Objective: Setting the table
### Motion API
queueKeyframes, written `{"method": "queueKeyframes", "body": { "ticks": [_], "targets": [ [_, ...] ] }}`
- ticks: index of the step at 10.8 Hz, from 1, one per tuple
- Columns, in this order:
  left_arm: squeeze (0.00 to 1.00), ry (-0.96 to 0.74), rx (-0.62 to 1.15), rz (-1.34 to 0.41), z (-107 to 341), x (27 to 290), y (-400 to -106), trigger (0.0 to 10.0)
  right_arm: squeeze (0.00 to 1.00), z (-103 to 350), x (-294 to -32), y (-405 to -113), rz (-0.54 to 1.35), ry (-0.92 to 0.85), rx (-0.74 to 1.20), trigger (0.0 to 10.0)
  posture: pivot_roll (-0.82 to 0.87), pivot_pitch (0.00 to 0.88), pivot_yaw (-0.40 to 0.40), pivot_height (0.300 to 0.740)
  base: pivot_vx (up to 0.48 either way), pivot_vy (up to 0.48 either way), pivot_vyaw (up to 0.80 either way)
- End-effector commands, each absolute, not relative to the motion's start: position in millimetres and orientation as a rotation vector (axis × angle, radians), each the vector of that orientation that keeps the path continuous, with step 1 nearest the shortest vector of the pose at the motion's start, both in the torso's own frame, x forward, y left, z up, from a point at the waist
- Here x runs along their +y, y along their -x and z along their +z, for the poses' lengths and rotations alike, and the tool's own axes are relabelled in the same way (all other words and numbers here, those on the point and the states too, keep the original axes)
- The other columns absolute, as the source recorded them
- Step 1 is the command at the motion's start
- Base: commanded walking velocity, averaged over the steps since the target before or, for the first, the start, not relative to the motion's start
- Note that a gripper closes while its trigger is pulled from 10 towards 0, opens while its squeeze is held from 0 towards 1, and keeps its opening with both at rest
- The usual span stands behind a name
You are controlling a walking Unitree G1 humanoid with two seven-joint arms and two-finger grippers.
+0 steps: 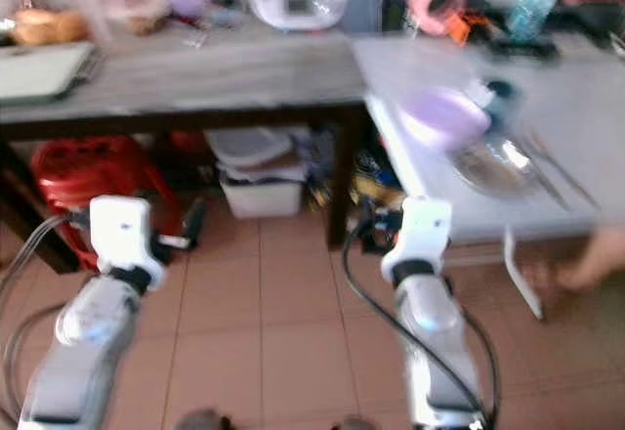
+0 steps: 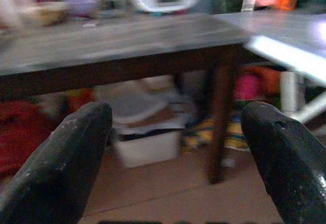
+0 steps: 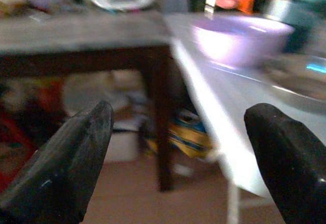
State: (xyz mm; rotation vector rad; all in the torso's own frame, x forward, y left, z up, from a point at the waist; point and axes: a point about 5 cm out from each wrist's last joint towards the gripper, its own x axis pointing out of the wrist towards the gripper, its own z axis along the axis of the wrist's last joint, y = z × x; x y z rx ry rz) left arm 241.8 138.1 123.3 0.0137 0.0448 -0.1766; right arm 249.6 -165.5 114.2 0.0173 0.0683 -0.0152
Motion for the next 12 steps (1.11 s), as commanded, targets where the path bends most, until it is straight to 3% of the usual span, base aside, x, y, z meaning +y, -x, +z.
{"method": "queueKeyframes", "body": {
  "ticks": [1, 12],
  "targets": [
    [0.0, -0.034, 0.033, -0.16, 127.3, 143.7, -242.7, 10.0, 0.0, 121.4, -165.1, -251.2, -0.018, -0.017, 0.039, 10.0, 0.01, 0.0, 0.02, 0.74, 0.0, -0.326, 0.0],
    [0.0, -0.027, 0.019, -0.16, 130.3, 143.4, -247.5, 10.0, 0.0, 122.5, -165.8, -253.1, -0.02, -0.014, 0.04, 10.0, 0.01, 0.0, 0.018, 0.74, 0.0, -0.282, 0.0]
  ]
}}
